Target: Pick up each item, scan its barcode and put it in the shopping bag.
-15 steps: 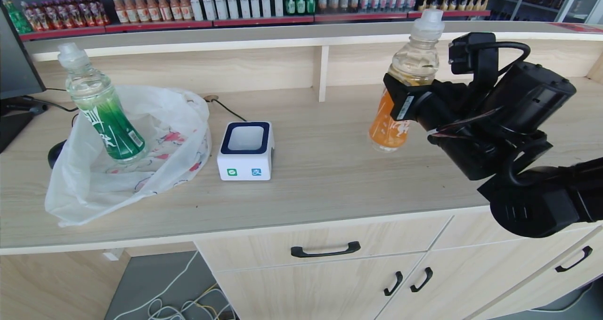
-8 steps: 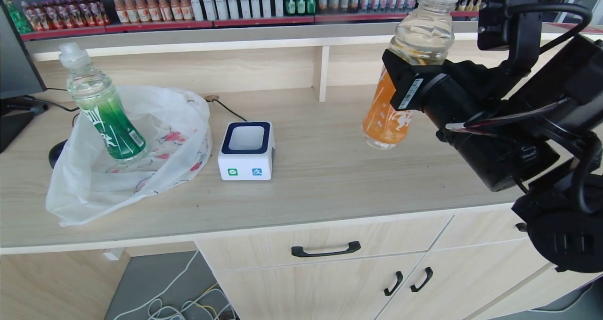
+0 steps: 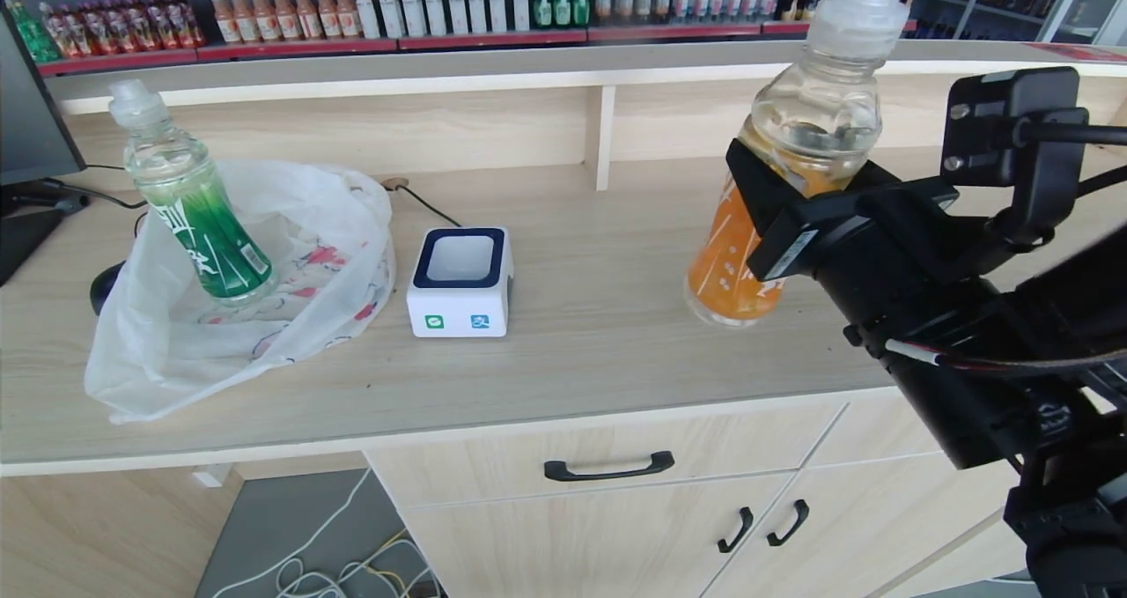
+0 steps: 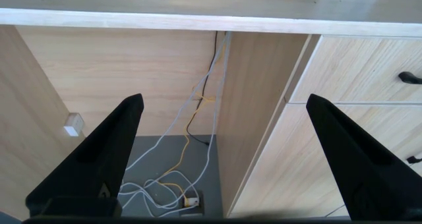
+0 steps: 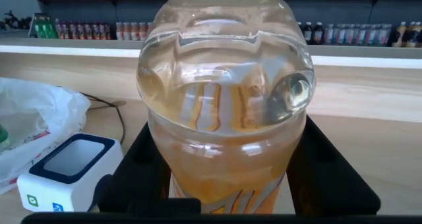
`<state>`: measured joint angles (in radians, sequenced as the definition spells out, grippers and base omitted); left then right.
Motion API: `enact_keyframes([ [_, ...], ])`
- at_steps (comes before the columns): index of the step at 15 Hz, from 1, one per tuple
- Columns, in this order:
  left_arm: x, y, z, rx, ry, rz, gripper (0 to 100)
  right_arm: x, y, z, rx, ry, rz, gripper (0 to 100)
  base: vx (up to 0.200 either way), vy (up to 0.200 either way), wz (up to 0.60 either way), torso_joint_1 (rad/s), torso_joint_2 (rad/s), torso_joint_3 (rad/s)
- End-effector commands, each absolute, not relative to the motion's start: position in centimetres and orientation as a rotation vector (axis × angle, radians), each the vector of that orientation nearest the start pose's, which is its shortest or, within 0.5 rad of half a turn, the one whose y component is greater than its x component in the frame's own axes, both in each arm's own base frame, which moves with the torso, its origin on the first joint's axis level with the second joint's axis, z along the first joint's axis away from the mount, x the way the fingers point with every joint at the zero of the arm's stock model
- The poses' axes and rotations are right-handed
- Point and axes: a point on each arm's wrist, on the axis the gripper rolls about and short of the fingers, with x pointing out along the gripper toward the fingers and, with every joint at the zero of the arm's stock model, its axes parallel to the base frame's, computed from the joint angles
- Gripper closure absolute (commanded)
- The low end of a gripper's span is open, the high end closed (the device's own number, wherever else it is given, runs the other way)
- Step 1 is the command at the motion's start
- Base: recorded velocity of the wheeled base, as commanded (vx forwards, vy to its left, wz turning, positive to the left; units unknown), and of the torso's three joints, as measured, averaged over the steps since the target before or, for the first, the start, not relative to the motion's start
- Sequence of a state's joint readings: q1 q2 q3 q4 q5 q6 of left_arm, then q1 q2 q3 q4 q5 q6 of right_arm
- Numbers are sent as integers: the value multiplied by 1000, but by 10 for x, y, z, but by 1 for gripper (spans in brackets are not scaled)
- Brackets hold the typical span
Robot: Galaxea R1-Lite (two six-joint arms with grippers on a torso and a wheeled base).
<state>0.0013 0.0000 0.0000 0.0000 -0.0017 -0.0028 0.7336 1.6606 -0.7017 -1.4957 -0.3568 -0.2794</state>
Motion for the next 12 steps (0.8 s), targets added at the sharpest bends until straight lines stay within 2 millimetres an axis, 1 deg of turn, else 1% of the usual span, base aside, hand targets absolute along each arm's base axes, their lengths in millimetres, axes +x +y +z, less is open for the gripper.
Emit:
enact_keyframes([
  [1, -23, 0, 75, -5, 0, 0, 0, 200, 183, 242, -11, -491, 333, 100, 0, 0, 0, 0, 0, 0],
  [2, -23, 0, 75, -3, 0, 0, 0, 198, 184, 239, -18, -489, 340, 100, 0, 0, 0, 0, 0, 0],
  [4, -23, 0, 75, -3, 0, 0, 0, 187, 194, 233, -27, -482, 394, 100, 0, 0, 0, 0, 0, 0],
  [6, -23, 0, 75, -3, 0, 0, 0, 182, 198, 232, -51, -498, 407, 100, 0, 0, 0, 0, 0, 0],
  [9, -23, 0, 75, -3, 0, 0, 0, 167, 209, 219, -121, -475, 470, 100, 0, 0, 0, 0, 0, 0],
  [10, -23, 0, 75, -3, 0, 0, 0, 161, 213, 219, -119, -478, 495, 100, 0, 0, 0, 0, 0, 0],
  [11, -23, 0, 75, -3, 0, 0, 0, 147, 223, 220, -119, -489, 544, 100, 0, 0, 0, 0, 0, 0],
  [12, -23, 0, 75, -3, 0, 0, 0, 142, 227, 216, -127, -475, 564, 100, 0, 0, 0, 0, 0, 0],
])
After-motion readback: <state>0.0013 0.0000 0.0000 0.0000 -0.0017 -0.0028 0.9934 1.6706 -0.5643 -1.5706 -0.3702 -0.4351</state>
